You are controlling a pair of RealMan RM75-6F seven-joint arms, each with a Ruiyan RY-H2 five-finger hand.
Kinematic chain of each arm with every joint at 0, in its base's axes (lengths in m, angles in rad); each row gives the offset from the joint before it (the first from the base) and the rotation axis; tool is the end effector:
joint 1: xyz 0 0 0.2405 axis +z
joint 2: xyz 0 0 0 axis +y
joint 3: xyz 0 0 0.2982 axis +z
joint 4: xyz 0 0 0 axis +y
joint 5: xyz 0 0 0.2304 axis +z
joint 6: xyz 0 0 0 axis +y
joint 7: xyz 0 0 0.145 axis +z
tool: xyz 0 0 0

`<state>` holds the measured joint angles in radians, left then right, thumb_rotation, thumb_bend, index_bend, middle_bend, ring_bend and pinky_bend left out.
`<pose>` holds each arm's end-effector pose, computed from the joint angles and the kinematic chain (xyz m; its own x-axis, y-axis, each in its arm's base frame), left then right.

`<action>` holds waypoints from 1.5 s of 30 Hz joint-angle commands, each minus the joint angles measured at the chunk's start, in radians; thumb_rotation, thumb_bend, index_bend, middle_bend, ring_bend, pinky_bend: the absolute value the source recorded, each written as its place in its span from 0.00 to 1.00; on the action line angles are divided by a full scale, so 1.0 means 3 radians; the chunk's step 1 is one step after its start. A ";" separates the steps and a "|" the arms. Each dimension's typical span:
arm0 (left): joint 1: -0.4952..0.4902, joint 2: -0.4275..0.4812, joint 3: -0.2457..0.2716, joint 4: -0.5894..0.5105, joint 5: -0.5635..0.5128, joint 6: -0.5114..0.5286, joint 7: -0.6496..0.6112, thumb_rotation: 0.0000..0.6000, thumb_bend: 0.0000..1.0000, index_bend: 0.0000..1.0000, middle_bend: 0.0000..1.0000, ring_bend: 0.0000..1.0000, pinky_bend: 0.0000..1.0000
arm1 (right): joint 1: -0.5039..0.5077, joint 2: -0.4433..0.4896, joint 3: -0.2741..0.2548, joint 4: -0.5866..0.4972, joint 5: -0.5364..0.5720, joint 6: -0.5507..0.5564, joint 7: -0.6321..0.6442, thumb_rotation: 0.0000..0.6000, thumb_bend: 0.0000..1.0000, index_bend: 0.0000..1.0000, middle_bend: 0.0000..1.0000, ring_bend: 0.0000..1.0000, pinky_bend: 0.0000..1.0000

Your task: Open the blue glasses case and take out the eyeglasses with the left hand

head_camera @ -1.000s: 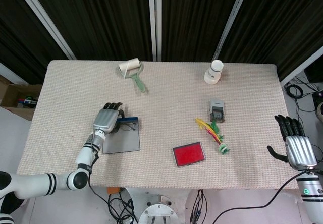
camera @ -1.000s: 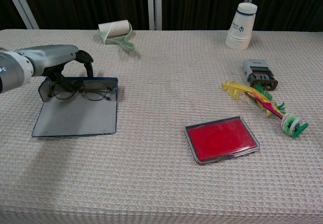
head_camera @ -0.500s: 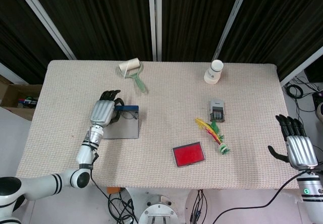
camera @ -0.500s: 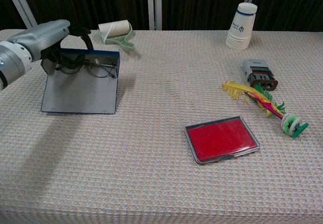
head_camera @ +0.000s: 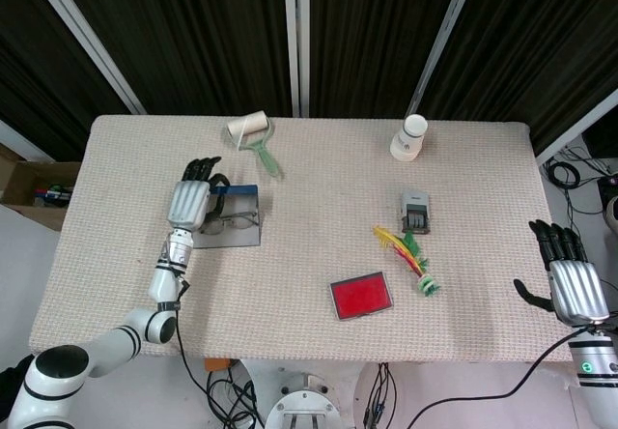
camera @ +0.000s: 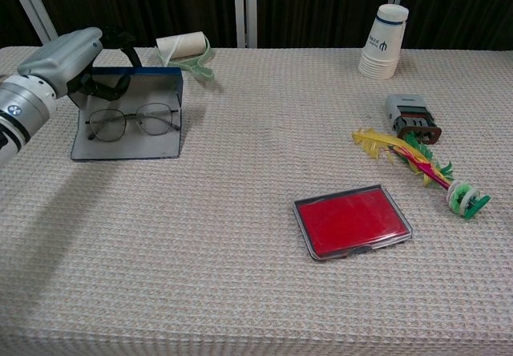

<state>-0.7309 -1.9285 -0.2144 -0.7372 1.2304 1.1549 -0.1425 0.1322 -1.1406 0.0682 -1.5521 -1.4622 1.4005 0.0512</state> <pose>-0.2393 0.4247 -0.0721 0.2188 0.0058 0.9757 0.9589 -0.1866 -0.2139 -0.3670 -0.2093 0.1512 0.3778 -0.0458 0.9248 -0.9258 -0.0077 0.3778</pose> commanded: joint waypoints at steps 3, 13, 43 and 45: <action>-0.0086 -0.0101 -0.0112 0.0224 -0.0045 -0.0247 -0.0003 1.00 0.53 0.46 0.11 0.07 0.09 | -0.0010 0.0008 -0.0001 -0.0014 0.0011 0.0004 -0.0011 1.00 0.18 0.04 0.08 0.00 0.06; -0.0004 0.0182 -0.0265 -0.0225 -0.0297 -0.0522 0.0320 1.00 0.49 0.23 0.08 0.07 0.09 | -0.0015 0.0013 -0.0002 -0.0024 0.0001 0.0008 -0.0017 1.00 0.18 0.04 0.08 0.00 0.06; 0.0331 0.0887 0.0043 -0.2369 -0.0903 -0.0394 0.1810 1.00 0.45 0.37 0.07 0.07 0.09 | 0.0024 -0.0004 -0.0008 -0.0001 -0.0031 -0.0041 0.0003 1.00 0.18 0.04 0.08 0.00 0.06; 0.0321 0.0853 0.0041 -0.2338 -0.0950 -0.0389 0.1849 1.00 0.45 0.38 0.07 0.07 0.09 | 0.0021 -0.0002 -0.0008 0.0002 -0.0029 -0.0038 0.0008 1.00 0.18 0.04 0.08 0.00 0.06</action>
<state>-0.6309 -1.6660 -0.2007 -1.4440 0.9524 1.0378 0.4056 0.1383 -1.1412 0.0657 -1.5512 -1.4708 1.3893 0.0540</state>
